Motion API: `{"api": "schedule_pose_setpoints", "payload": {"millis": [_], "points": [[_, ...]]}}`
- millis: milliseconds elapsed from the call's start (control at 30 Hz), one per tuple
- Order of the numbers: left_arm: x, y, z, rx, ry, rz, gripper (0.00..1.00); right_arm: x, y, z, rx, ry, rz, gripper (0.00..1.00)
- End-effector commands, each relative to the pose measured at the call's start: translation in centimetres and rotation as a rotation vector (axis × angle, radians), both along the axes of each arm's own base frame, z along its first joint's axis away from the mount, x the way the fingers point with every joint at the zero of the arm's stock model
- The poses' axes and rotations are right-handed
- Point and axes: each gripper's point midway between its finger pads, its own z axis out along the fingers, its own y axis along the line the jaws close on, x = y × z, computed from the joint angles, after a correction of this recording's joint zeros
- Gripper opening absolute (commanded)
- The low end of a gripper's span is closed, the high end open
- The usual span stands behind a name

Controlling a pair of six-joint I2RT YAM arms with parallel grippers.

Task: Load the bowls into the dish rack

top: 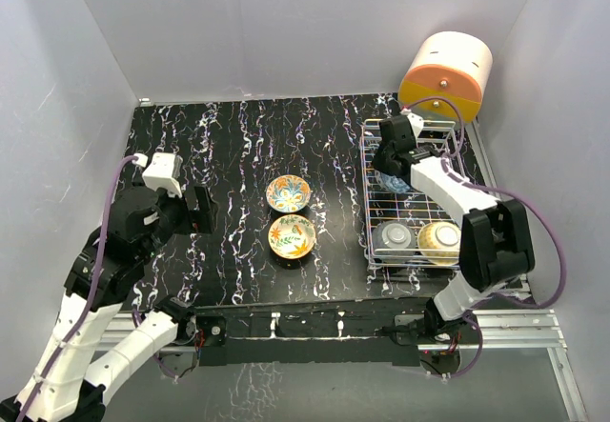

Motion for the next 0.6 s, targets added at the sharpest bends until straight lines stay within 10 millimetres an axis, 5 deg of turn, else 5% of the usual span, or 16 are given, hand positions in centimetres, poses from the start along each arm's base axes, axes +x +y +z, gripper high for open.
{"api": "schedule_pose_setpoints", "payload": {"millis": [0,233,433,567], "points": [[0.1,0.0,0.9,-0.002,-0.015,0.005,0.97,1.5,2.8,7.6,0.209,-0.28,0.05,0.08],[0.3,-0.2,0.9,-0.014,-0.004,0.009,0.97,1.2,1.9,13.1,0.386,-0.518,0.041,0.08],[0.7,-0.5,0.9,-0.023,0.003,0.01,0.97,1.8,-0.6,13.0,0.718,-0.613,0.046,0.08],[0.9,-0.6,1.2,-0.027,0.003,0.013,0.97,1.8,-0.6,12.8,0.839,-0.648,0.089,0.08]]}}
